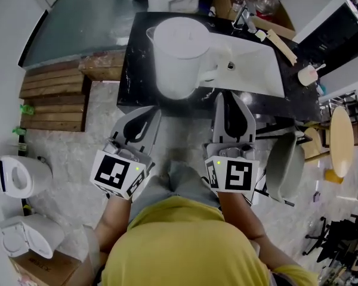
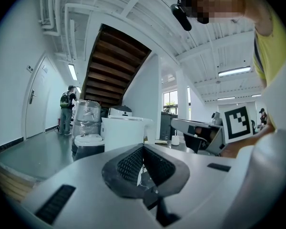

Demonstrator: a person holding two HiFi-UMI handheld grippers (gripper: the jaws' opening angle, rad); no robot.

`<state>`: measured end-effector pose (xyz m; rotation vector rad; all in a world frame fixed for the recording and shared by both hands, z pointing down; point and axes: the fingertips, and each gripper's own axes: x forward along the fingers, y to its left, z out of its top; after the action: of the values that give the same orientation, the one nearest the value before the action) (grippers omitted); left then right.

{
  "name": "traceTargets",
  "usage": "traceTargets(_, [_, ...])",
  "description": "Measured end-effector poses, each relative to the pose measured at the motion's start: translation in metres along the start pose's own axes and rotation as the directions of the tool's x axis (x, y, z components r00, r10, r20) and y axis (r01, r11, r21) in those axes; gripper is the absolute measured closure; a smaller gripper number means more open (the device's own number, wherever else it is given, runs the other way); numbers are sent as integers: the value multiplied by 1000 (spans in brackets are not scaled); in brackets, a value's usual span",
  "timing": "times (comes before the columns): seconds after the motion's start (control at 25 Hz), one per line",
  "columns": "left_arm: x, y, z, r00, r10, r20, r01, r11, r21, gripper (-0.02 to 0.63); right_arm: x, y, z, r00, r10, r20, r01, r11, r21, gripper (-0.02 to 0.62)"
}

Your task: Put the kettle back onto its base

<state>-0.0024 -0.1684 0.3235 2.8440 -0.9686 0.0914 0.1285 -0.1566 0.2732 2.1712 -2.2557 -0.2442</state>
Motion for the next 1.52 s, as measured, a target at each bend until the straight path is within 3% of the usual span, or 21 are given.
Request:
traceTargets(0.8, [-47, -49, 17, 1000, 19, 16, -19, 1000, 10, 595, -86, 48, 25, 994, 96, -46, -94, 994, 52, 577])
traceTargets(1.12, [-47, -66, 28, 999, 32, 21, -32, 999, 19, 595, -92, 50, 30, 984, 165, -59, -162, 985, 52, 578])
traceTargets(1.52, [-49, -80, 23, 999, 35, 12, -35, 999, 21, 595, -100, 46, 16, 976, 196, -96, -188, 978, 94, 580])
